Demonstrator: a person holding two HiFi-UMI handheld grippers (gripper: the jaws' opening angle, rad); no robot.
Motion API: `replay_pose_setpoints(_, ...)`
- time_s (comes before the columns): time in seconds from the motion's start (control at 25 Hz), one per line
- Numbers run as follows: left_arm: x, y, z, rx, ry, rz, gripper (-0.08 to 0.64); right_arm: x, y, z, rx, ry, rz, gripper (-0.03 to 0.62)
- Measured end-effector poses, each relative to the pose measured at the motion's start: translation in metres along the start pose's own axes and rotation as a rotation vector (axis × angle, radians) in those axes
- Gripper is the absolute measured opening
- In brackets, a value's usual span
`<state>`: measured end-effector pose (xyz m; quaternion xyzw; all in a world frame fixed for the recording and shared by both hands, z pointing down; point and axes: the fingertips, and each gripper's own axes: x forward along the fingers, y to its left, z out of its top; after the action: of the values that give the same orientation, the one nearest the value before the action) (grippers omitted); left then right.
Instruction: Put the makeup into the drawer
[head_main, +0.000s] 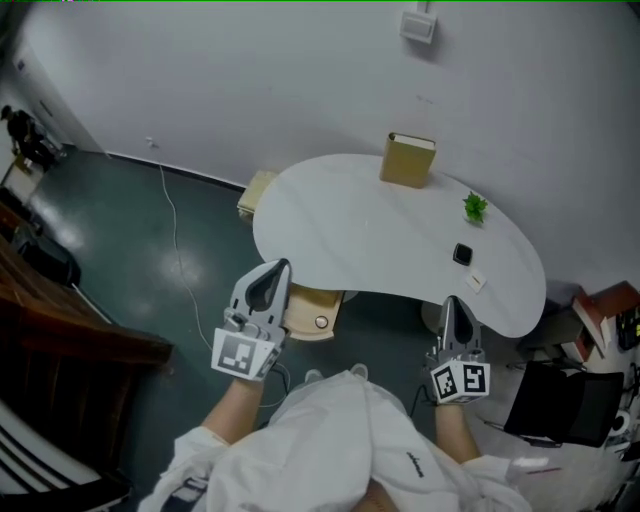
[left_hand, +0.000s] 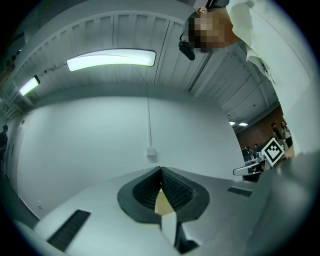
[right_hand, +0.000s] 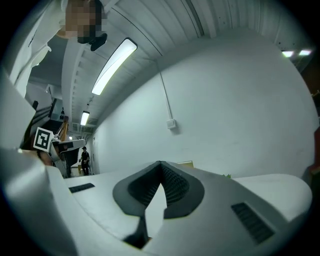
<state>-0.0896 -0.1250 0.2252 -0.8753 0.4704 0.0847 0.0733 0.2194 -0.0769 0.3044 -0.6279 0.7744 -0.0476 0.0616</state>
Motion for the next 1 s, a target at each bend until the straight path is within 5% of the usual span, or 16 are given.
replay_pose_setpoints(1.0, 0.005, -0.009, -0.013, 0.026, 0.028, 0.014, 0.026, 0.002, -0.005, 0.005, 0.023, -0.005, 0.013, 0.017)
